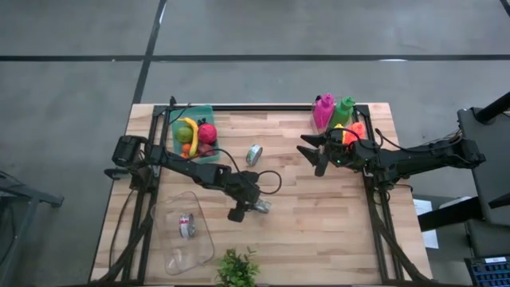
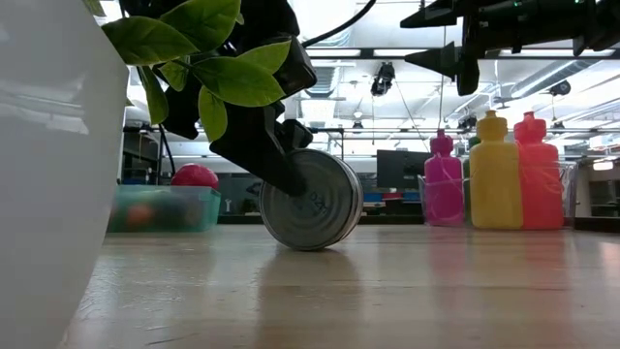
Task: Pick & Place Food Item
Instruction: Put the bottom green tuna can into the left transparent bin
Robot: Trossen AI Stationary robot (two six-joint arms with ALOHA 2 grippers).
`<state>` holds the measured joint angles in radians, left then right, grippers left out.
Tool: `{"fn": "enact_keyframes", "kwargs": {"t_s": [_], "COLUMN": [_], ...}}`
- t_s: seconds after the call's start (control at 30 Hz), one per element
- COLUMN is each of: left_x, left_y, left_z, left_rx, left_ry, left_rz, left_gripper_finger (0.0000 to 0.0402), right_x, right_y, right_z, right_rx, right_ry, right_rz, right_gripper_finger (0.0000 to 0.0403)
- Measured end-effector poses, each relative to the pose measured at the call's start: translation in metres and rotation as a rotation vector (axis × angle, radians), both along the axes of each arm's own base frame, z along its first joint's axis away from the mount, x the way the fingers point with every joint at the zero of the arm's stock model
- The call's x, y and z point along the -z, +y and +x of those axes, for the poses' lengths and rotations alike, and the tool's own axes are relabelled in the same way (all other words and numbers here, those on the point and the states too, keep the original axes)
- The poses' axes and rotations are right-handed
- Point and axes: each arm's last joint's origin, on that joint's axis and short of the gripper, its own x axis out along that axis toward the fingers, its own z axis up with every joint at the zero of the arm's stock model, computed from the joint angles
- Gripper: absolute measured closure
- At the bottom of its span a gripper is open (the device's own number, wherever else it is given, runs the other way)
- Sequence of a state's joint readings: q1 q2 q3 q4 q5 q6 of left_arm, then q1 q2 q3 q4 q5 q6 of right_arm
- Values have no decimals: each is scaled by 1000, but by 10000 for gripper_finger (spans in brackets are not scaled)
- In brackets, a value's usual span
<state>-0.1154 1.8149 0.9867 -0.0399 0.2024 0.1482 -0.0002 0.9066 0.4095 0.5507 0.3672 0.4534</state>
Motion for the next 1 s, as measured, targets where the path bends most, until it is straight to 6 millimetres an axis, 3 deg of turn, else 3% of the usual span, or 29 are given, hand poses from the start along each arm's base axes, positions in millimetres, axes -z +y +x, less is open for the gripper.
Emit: {"fn": "enact_keyframes", "kwargs": {"t_s": [0.2,0.87,1.0], "left_x": [0,-1,-1], "left_y": [0,0,0], "left_z": [0,1,1], "left_rx": [1,-3,-5], "left_ry": [0,-9,-15], "left_rz": [0,-5,-7], "left_gripper_finger": [240,254,229], "right_x": [0,0,0], "right_y": [0,0,0], "right_z": [0,0,0], "right_rx": [0,0,0], "right_ry": [0,0,0], "right_rz": [0,0,0], "right_gripper_finger": [126,126,126]}}
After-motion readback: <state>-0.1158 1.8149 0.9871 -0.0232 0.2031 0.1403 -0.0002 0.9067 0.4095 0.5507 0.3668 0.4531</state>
